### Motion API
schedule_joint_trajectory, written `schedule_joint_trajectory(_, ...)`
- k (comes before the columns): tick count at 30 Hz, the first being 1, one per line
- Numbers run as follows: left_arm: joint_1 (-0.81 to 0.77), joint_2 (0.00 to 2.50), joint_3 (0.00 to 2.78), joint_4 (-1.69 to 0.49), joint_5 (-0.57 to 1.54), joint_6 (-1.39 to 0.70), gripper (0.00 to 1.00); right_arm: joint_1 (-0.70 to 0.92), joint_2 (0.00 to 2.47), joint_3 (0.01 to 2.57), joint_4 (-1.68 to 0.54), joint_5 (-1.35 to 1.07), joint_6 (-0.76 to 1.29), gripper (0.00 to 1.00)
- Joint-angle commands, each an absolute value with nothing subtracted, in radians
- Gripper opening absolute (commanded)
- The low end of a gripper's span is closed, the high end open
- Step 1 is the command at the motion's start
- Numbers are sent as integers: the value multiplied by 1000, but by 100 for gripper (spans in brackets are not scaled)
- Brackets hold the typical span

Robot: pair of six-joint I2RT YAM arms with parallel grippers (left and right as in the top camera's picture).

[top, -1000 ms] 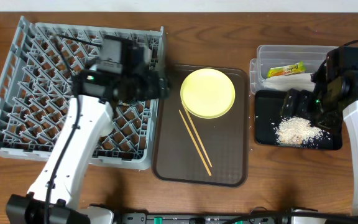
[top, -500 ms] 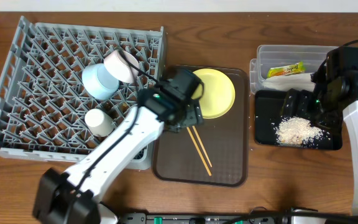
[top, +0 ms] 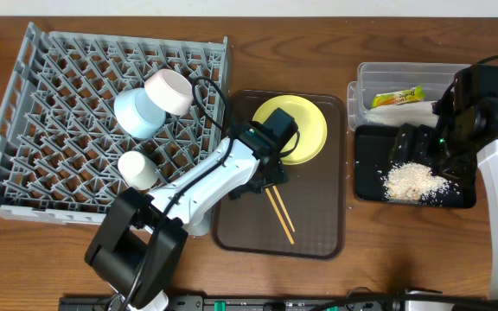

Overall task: Sort waste into correct bins and load items into the dishwasher
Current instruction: 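Reach the left gripper to the wooden chopsticks on the brown tray and grasp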

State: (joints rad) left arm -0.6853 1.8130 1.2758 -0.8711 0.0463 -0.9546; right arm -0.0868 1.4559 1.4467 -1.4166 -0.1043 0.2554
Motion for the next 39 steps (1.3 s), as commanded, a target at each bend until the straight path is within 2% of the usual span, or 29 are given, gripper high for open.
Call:
schedule_joint_trajectory(1, -685, 1824, 1256, -873, 41, -979, 84, -91, 1453, 1455, -1418, -109, 246, 99)
schedule_joint_trajectory(20, -685, 1824, 1103, -674, 40, -977, 84, -91, 1453, 1455, -1419, -109, 246, 99)
schedule_joint_trajectory(39, -690, 1866, 1082, -659, 86, -974, 84, -91, 1453, 1455, -1419, -109, 246, 99)
